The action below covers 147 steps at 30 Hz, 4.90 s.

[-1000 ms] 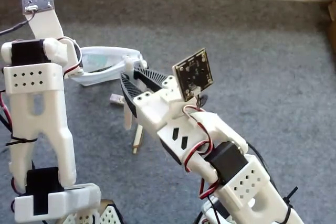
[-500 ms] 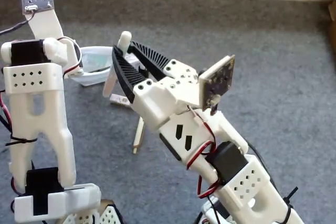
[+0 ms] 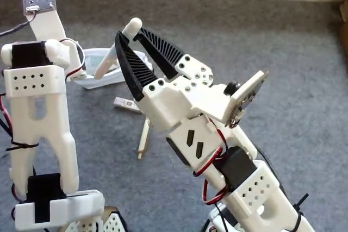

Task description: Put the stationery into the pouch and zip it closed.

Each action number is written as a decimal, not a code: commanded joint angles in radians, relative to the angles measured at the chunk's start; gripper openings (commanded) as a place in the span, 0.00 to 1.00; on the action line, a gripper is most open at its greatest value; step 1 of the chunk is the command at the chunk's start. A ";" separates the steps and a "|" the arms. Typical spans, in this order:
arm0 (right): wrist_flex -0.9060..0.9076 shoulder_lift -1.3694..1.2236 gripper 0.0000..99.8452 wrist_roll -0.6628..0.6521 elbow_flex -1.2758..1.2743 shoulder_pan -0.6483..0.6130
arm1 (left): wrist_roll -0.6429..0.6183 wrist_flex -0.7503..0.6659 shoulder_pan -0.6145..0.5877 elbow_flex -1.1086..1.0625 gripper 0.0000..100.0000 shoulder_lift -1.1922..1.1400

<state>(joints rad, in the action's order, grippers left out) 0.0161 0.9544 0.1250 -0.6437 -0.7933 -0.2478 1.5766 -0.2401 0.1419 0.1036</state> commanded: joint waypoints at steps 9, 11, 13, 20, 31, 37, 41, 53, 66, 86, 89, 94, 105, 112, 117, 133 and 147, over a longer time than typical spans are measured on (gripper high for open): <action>-0.200 -0.173 0.01 -0.014 0.008 0.130 | -0.003 -0.008 0.007 -0.010 0.01 0.007; -0.209 -0.205 0.01 -0.014 0.008 0.143 | -0.003 -0.008 0.007 -0.010 0.01 0.007; -0.209 -0.234 0.01 -0.014 0.008 0.143 | -0.003 -0.008 0.007 -0.010 0.01 0.007; -0.200 -0.278 0.01 -0.072 0.008 0.140 | -0.003 -0.008 0.007 -0.010 0.01 0.005; -0.085 -0.282 0.01 -0.275 -0.050 0.054 | -0.002 -0.008 0.005 -0.010 0.01 0.004; 0.059 -0.278 0.01 -0.267 -0.050 0.054 | -0.002 -0.008 0.005 -0.010 0.01 0.004; 0.157 -0.288 0.01 -0.272 -0.028 0.054 | -0.002 -0.008 0.005 -0.010 0.01 0.004; 0.209 -0.288 0.12 -0.275 0.004 0.056 | -0.002 -0.008 0.005 -0.010 0.01 0.002; 0.211 -0.277 0.17 -0.273 0.001 0.061 | -0.002 -0.008 0.005 -0.010 0.01 -0.001; 0.429 -0.277 0.01 -0.273 0.119 0.061 | -0.002 -0.014 -0.039 -0.039 0.01 0.008; 0.429 -0.277 0.01 -0.273 0.117 0.061 | -0.002 -0.008 -0.070 -0.019 0.01 0.008; 0.429 -0.277 0.01 -0.273 0.117 0.062 | -0.002 -0.006 -0.077 -0.010 0.01 0.010; 0.567 -0.288 0.01 -0.267 0.234 0.142 | 0.000 0.035 -0.076 -0.056 0.01 0.154; 0.697 -0.289 0.01 -0.267 0.308 0.140 | -0.003 0.035 -0.113 -0.074 0.01 0.162; 0.805 -0.289 0.01 -0.267 0.312 0.142 | -0.003 0.018 -0.130 -0.087 0.01 0.154; 0.952 -0.288 0.01 -0.055 0.189 0.139 | -0.003 -0.025 -0.222 -0.111 0.01 0.163; 0.951 -0.530 0.10 0.106 0.197 0.143 | -0.008 -0.051 -0.334 -0.067 0.01 0.163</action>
<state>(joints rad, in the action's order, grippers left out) 0.9674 0.5677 0.1803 -0.4672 -0.6674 -0.2509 1.5397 -0.5455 0.0284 0.2401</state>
